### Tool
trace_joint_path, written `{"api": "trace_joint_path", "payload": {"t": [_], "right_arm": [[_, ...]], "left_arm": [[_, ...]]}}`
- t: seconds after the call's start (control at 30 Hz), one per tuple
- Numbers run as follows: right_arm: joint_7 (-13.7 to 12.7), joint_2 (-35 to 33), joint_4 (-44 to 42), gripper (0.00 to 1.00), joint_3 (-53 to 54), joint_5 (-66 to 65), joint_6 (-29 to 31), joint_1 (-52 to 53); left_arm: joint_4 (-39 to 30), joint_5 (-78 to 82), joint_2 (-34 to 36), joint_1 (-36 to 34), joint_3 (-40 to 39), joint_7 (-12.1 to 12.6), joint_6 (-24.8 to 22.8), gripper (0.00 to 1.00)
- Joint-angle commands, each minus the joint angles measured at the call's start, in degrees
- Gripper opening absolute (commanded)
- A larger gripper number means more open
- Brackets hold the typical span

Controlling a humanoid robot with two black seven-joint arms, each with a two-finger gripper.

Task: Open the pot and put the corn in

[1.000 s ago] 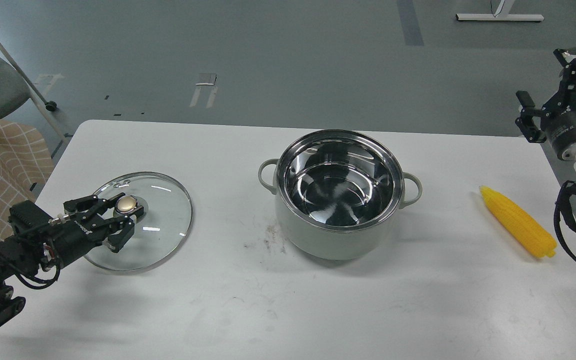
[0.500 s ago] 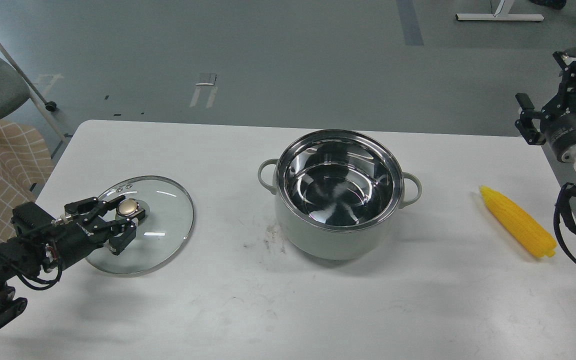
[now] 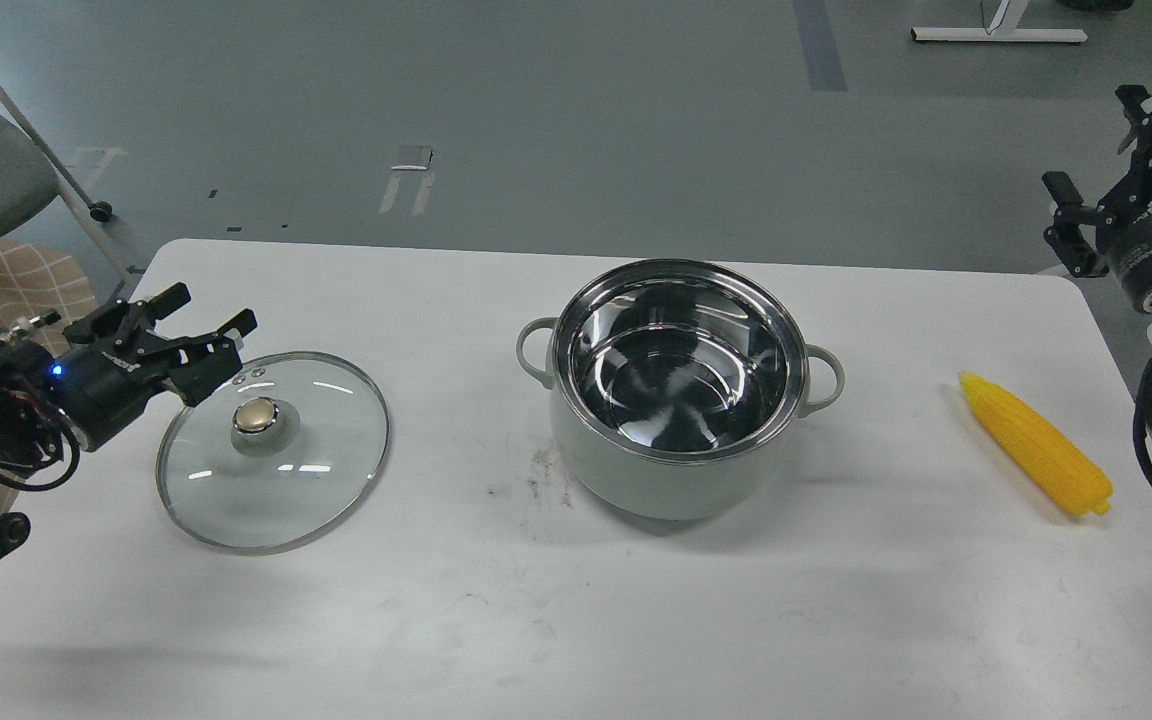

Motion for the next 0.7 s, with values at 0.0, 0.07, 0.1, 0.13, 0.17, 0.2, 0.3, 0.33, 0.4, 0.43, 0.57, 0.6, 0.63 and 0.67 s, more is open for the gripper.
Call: {"api": "trace_joint_path", "payload": {"t": [0.0,0.07,0.1,0.13,0.17,0.2,0.3,0.33,0.4,0.43,0.57,0.6,0.63,0.67], "right_arm": [[0.00,-2.77,0.99,1.00,-0.07,-12.51,-0.02,0.75],[0.00,-4.71,1.35,1.00,-0.07,-20.53,-0.02,1.36],[0.00,-5.42,1.52,1.00,-0.07,-23.17,-0.02,1.45],[0.00,-6.73,1.96,1.00,-0.07,-28.68,-0.02,1.45],[0.00,-7.35,2.31,1.00,-0.15,-31.52,-0.02,1.54],[0.00,-8.75,3.19,1.00,-0.15,-37.11,-0.02,1.45],[0.00,-12.01,4.86,1.00,-0.15,-49.88,-0.02,1.02],[0.00,-12.88,5.73,1.00,-0.24,-56.44,-0.02,0.75],[0.00,-13.59,6.53,1.00,-0.24,-67.15,-0.37,0.40],[0.00,-14.12,6.62,1.00,-0.24,-74.19,-1.51,-0.21],[0.00,-14.30,6.27,1.00,-0.33,-86.35,-6.24,-3.89],[0.00,-14.21,6.27,1.00,-0.68,-88.82,-7.39,-5.56],[0.00,-14.21,6.18,1.00,-1.12,-90.15,-7.84,-6.71],[0.00,-14.21,6.01,1.00,-1.29,-90.69,-7.93,-7.07]], "left_arm": [[-4.65,-12.97,1.74,-5.03,-0.14,-0.02,-7.58,0.87],[-4.74,-19.86,1.39,-8.65,-0.06,-0.02,-11.46,0.87],[-4.74,-21.88,1.21,-9.88,-0.14,-0.02,-12.87,0.87],[-4.74,-25.55,0.86,-12.32,-0.14,-0.02,-16.19,0.87],[-4.74,-27.42,0.60,-13.48,-0.14,-0.02,-18.05,0.87],[-4.74,-31.53,-0.02,-15.67,-0.23,-0.02,-21.72,0.88],[-4.48,-41.30,-1.25,-19.64,-0.23,-0.02,-27.98,0.88],[-4.39,-46.46,-1.95,-21.04,-0.23,-0.02,-30.43,0.88],[-4.48,-53.14,-2.83,-22.10,-0.32,-0.02,-33.08,0.88],[-4.65,-56.93,-3.44,-22.45,-0.84,-0.02,-34.40,0.89],[-4.66,-62.57,-5.81,-22.54,-3.12,-0.02,-37.65,0.89],[-4.66,-63.81,-6.69,-22.28,-4.09,-0.02,-39.23,0.90],[-4.66,-65.30,-7.75,-21.93,-4.97,-0.02,-40.55,0.90],[-4.66,-66.10,-8.37,-21.76,-5.32,-0.02,-40.83,0.90]]}}
